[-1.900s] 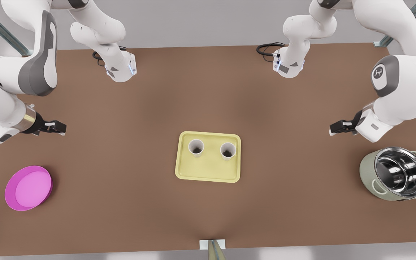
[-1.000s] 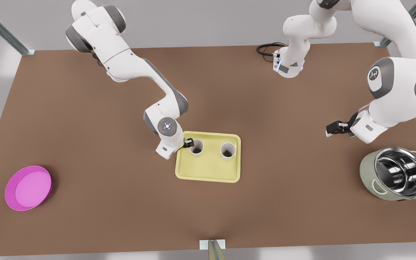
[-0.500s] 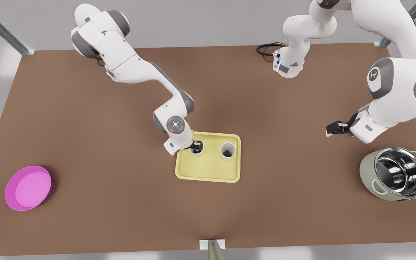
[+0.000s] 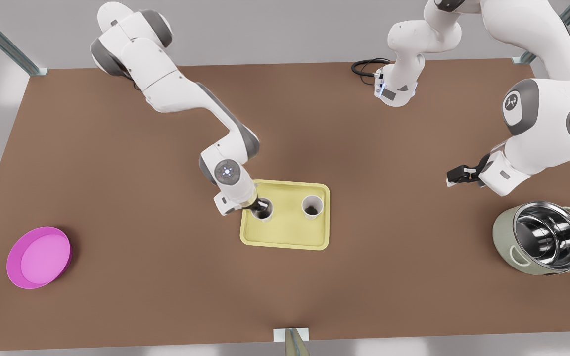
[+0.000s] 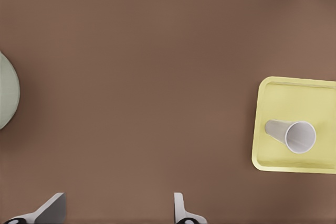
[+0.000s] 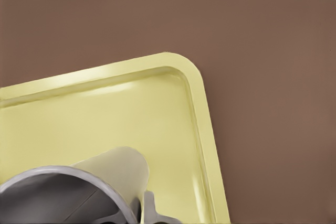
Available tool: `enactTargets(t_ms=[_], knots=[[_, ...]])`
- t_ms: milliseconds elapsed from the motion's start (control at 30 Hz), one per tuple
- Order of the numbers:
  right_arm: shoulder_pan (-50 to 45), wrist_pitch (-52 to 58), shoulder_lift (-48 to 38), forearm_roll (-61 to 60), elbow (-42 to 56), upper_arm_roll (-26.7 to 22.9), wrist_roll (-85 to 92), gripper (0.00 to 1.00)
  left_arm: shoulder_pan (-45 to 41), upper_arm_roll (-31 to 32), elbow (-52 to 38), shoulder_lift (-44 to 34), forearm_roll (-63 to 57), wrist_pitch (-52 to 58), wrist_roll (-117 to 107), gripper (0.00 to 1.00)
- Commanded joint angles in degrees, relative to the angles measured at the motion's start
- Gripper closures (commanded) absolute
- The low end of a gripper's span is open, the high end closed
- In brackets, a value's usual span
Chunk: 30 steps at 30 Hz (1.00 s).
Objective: Use the left arm to pick up the white IKEA cup from the tray and place it on the middle-left position; use the right arm to pick up the white IKEA cup from the tray and place it on the middle-right position
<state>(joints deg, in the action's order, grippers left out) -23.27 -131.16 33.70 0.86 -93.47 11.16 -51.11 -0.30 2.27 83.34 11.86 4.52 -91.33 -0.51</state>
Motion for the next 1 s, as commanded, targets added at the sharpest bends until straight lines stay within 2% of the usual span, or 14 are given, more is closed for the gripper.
enactTargets(t_ms=[0,100,200,300,400,533,633,700,733,767,800,967], knots=[[3.8,9.8,-2.2,1.2,0.0,0.0,10.2,1.0,-0.1,0.0,0.0,0.1,0.0,0.0,-0.1,0.0],[13.0,16.7,-5.2,1.6,-0.6,0.0,28.0,1.0,-1.5,0.3,-0.3,0.3,-1.9,-0.3,-0.5,0.0],[20.7,16.6,-5.0,3.8,-0.6,0.0,39.8,1.0,-7.7,0.4,-0.5,2.9,-1.7,-2.8,-4.4,0.0],[29.2,16.6,-4.7,6.9,-0.3,-0.1,55.1,1.0,-16.7,0.3,-0.8,6.2,-1.6,-6.5,-18.5,0.0],[31.3,15.8,-3.8,9.8,-0.1,-0.4,56.9,1.0,-18.9,0.3,-1.4,7.8,-0.8,-6.7,-21.1,0.0],[32.1,8.9,0.0,9.2,-0.2,-0.4,56.8,1.0,-22.5,0.3,-3.6,16.3,0.1,-24.5,-30.2,0.0],[32.2,6.6,0.8,9.1,-0.6,-0.4,56.6,1.0,-24.8,0.3,-3.9,18.6,-0.7,-25.9,-34.1,0.0],[32.2,6.6,0.8,9.1,-0.6,-0.4,56.4,0.89,-24.9,0.2,-4.2,21.4,-1.4,-31.6,-34.3,0.0],[32.2,6.7,0.8,9.1,-0.6,-0.4,56.2,0.73,-26.6,0.2,-3.5,21.8,-5.6,-31.6,-36.5,0.0],[32.2,6.7,0.8,9.1,-0.6,-0.4,56.2,0.52,-27.2,0.2,-0.3,22.0,-6.2,-31.8,-36.6,0.0],[32.2,6.7,0.8,9.1,-0.6,-0.4,56.2,0.25,-28.0,0.3,2.2,21.6,-6.2,-33.0,-36.8,0.0],[32.2,6.7,0.8,9.1,-0.6,-0.4,56.6,0.23,-31.1,0.3,3.1,22.5,-5.7,-35.5,-39.7,0.0]])
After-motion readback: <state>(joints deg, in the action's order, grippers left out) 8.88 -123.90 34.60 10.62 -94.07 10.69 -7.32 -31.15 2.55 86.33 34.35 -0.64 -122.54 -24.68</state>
